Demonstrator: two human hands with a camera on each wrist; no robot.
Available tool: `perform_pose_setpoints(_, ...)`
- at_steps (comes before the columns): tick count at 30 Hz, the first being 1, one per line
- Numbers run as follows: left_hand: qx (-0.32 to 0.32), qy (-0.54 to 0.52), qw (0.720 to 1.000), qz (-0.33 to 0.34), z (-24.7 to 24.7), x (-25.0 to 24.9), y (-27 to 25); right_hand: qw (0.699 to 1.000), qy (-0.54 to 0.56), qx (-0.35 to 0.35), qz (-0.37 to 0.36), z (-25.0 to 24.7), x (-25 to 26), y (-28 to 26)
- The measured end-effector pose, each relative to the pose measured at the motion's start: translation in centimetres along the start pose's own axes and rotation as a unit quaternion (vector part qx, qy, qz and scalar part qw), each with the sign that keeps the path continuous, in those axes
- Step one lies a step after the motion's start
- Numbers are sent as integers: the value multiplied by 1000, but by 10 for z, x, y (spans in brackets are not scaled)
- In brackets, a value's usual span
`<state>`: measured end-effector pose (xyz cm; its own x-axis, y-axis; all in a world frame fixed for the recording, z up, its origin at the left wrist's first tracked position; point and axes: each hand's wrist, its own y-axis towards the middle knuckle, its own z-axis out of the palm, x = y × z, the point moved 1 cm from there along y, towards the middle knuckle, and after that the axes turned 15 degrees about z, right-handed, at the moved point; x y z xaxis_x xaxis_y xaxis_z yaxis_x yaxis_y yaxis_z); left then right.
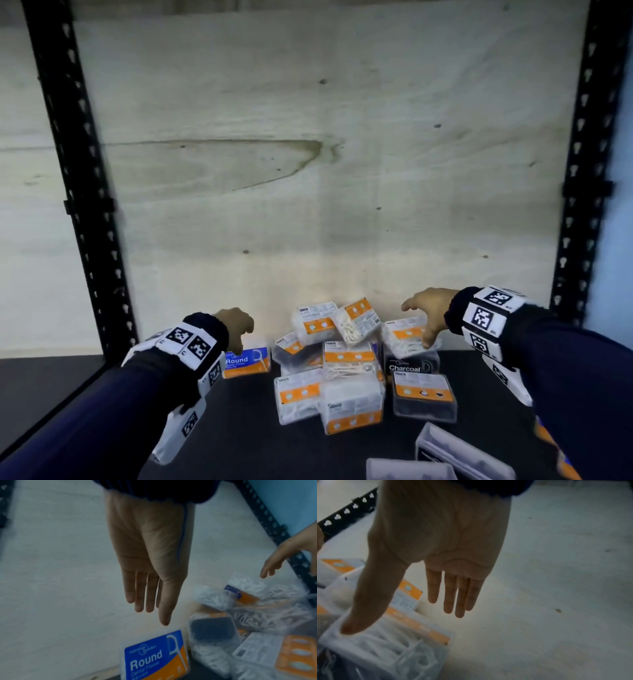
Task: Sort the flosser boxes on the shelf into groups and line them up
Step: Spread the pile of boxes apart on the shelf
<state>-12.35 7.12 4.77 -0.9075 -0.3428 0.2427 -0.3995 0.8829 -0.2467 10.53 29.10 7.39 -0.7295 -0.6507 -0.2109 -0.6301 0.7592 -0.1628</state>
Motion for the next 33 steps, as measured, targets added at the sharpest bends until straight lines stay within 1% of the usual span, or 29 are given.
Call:
perform_pose_setpoints(4,12,2,1000,-18,14,7,23,999,-10,40,1,15,4,23)
perform_pose_setpoints(8,25,3,1000,-17,25,9,37,998,36,58,-9,23,3,41)
perform_pose_setpoints(10,39,6,999,-18,29,10,40,994,87,73,-1,21,-2,47)
perform_pose_setpoints(13,31,10,999,-16,32,13,42,974,207,95,8,15,-10,59)
perform_pose_setpoints(15,20,10,1000,-15,32,15,43,963,255,88,14,12,-13,64)
perform_pose_setpoints(17,13,4,1000,-13,31,17,42,951,296,84,36,10,-14,67)
perform_pose_setpoints(18,13,2,1000,-12,31,17,41,948,308,72,41,10,-14,69)
perform_pose_setpoints(22,17,-5,1000,-9,33,22,37,955,293,-23,31,11,-12,72)
perform_pose_setpoints(27,30,-8,999,-17,31,28,23,972,231,-15,32,14,-5,64)
perform_pose_setpoints(30,32,-11,999,-16,29,28,9,981,184,-45,39,12,-5,59)
perform_pose_setpoints(33,26,-19,999,-7,21,26,-6,978,192,-62,50,8,-13,50)
